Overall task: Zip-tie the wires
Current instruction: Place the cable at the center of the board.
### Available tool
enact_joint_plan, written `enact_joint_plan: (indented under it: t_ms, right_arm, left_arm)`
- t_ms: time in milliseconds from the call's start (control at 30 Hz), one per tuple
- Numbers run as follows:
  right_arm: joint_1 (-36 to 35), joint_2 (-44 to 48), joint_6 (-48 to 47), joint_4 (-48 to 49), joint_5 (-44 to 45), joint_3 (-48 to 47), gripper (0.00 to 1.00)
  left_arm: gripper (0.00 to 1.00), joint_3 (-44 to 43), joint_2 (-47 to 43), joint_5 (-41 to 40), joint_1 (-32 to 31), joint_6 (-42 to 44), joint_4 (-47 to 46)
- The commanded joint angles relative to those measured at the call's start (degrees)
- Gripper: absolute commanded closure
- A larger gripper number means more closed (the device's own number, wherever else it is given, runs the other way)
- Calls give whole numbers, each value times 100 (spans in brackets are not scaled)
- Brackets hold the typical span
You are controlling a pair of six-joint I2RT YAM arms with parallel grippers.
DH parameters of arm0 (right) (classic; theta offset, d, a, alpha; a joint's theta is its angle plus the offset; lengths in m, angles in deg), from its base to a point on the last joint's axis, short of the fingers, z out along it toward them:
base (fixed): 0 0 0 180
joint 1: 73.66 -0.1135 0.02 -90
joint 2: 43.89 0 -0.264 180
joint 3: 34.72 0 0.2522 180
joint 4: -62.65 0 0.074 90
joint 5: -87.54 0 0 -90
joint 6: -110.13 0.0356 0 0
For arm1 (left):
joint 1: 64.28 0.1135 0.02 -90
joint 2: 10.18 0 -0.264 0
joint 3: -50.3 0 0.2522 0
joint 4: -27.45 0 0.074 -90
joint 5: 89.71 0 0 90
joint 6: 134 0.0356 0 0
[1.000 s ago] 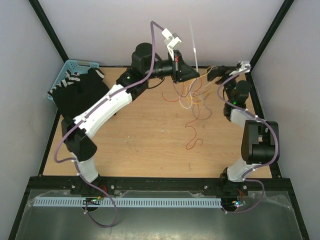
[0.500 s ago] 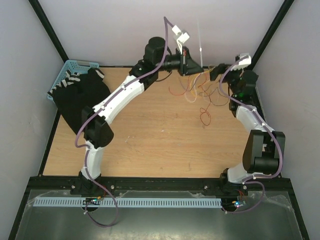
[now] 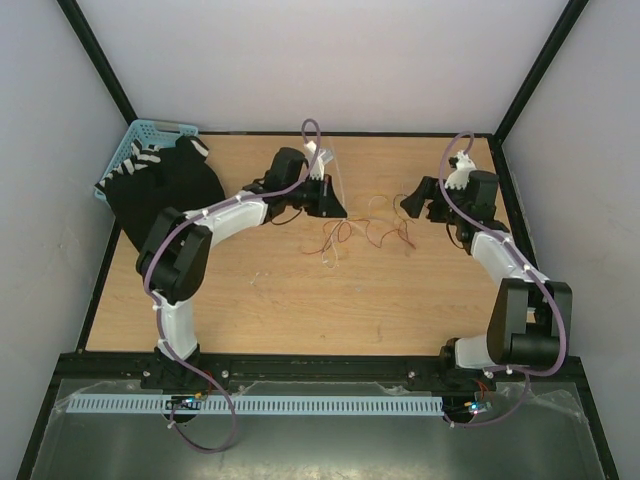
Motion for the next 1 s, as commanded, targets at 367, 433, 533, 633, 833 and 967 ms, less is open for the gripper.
enact_joint_plan:
  t_ms: [367, 433, 533, 633, 833, 967]
  right_arm:
    - [7, 135, -106, -745, -729, 11, 1]
    - [5, 168, -92, -689, -725, 77, 1]
    - [8, 211, -56, -590, -710, 169, 1]
    - [3, 289, -46, -468, -605, 290, 1]
    - [7, 392, 13, -274, -441, 417, 1]
    - [5, 396, 13, -227, -435, 436, 1]
  left_arm:
    - [100, 1661, -674, -725, 160, -322, -965]
    - [100, 1946, -732, -931, 246, -425, -1186]
    - [100, 2248, -754, -1095, 405, -561, -1660]
    - [100, 2484, -795, -1253, 417, -635, -2027]
    - [100, 2847, -596, -1643, 519, -1195, -2732]
    - [100, 2829, -294, -1867, 635, -1520, -3143]
